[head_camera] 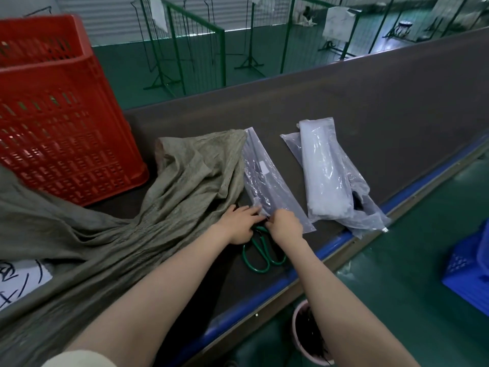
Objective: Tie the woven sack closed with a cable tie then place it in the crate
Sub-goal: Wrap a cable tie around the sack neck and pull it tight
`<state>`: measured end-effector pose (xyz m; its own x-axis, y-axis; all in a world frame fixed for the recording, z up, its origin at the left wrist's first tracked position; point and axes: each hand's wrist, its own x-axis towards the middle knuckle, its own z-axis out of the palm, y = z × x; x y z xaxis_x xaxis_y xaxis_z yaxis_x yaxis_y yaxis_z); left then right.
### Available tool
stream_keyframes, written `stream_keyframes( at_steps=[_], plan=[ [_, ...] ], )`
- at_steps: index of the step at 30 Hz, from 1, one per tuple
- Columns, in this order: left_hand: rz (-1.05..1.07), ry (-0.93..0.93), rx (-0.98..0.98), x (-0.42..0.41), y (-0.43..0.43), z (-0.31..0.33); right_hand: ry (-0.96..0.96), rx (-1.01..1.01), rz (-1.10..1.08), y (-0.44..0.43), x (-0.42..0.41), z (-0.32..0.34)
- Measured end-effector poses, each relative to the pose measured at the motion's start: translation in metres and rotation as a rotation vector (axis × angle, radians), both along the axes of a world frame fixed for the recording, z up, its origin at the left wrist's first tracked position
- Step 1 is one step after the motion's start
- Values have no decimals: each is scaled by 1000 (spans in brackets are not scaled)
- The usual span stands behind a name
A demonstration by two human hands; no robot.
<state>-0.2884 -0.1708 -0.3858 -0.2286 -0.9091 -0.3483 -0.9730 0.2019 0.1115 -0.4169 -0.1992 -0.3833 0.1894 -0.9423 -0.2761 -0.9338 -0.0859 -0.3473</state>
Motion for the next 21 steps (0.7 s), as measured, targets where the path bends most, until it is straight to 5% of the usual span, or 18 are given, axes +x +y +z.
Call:
stream_keyframes(
  at_steps=[6,12,16,21],
  plan=[
    [88,44,104,-2,3,1,-13,30,56,9,-9,6],
    [149,141,130,-4,0,4,-528,467,-114,41,-26,14],
    [198,244,154,-6,4,8,-650,785,124,68,-30,22],
    [471,512,-37,-19,24,28,-603,838,284,83,-22,16]
  ],
)
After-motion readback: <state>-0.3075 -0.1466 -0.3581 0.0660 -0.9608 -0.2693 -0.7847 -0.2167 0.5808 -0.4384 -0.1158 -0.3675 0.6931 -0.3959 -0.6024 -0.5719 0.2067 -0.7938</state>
